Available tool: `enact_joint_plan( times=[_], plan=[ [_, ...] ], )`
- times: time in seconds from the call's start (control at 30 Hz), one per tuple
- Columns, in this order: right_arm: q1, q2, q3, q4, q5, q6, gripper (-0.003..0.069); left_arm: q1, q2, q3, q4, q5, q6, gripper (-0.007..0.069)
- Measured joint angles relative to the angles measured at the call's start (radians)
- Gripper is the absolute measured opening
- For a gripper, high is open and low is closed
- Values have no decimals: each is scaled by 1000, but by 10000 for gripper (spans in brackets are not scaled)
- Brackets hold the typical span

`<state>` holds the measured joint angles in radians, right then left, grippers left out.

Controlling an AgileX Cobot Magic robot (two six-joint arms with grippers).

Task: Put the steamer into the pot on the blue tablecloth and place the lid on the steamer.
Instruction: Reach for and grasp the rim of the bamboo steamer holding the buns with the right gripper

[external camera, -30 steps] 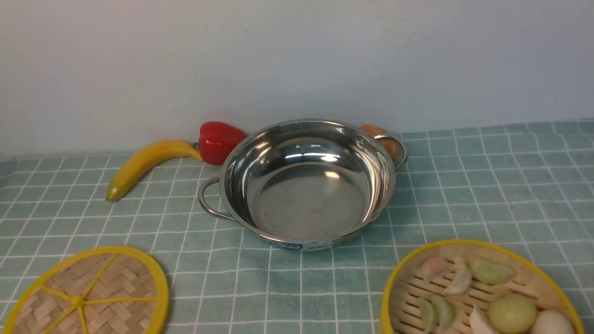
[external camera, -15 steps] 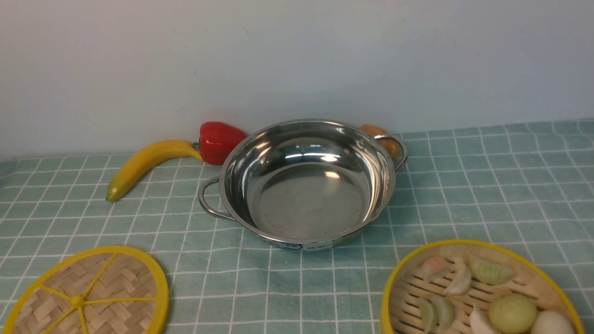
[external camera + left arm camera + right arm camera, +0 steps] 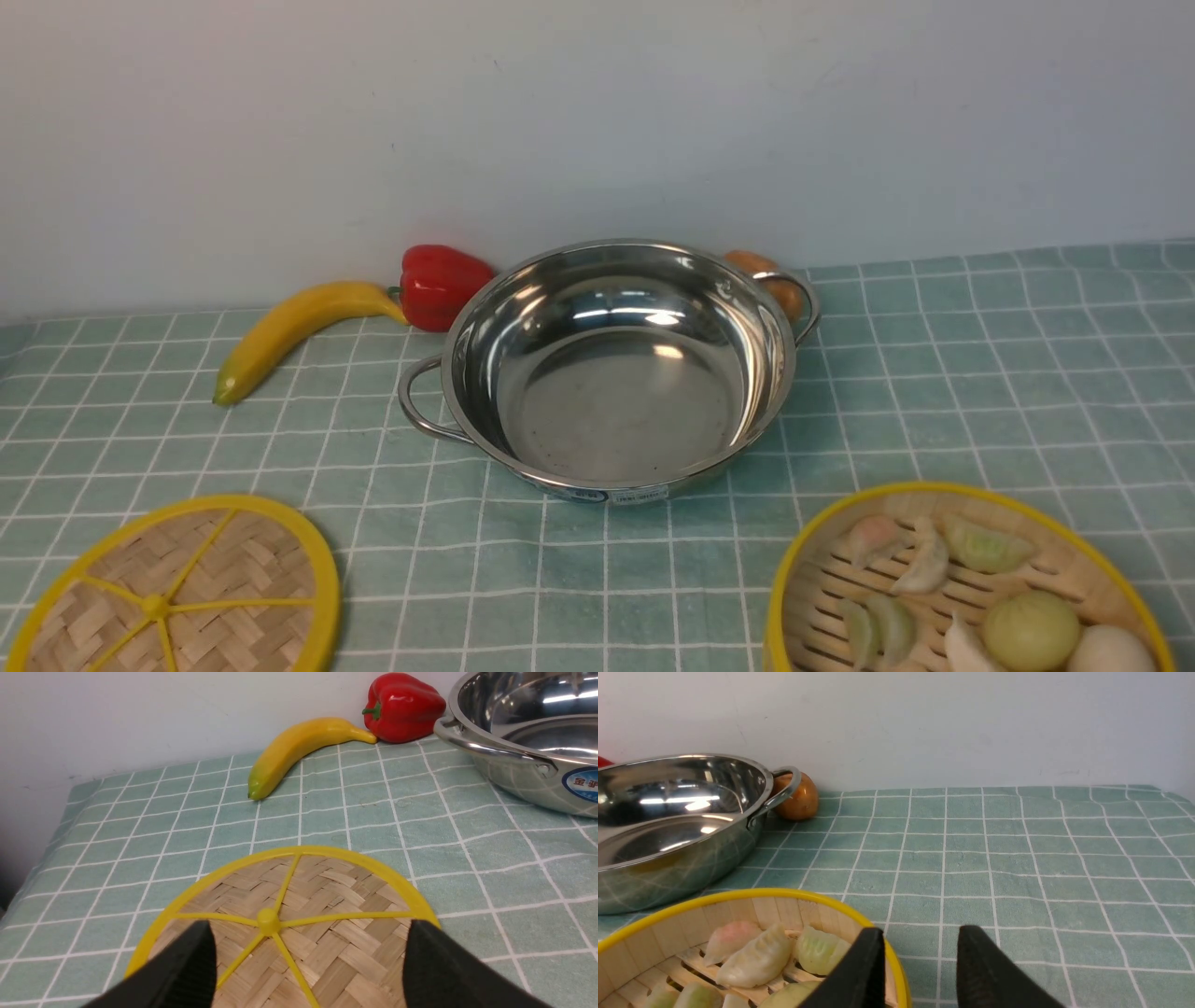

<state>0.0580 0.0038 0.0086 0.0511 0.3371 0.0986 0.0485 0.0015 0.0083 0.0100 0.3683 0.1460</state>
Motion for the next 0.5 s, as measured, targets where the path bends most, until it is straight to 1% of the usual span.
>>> enact_joint_plan(
  times=[0.27, 0.33, 0.47, 0.5],
  plan=[
    [0, 0, -25, 16, -34, 0, 240, 0, 0, 0, 0, 0, 0, 495],
    [0, -1, -86, 26, -31, 0, 240, 0, 0, 0, 0, 0, 0, 495],
    [0, -4, -272, 42, -7, 1, 240, 0, 0, 0, 0, 0, 0, 495],
    [0, -4, -280, 43, -3, 1, 240, 0, 0, 0, 0, 0, 0, 495]
  ],
)
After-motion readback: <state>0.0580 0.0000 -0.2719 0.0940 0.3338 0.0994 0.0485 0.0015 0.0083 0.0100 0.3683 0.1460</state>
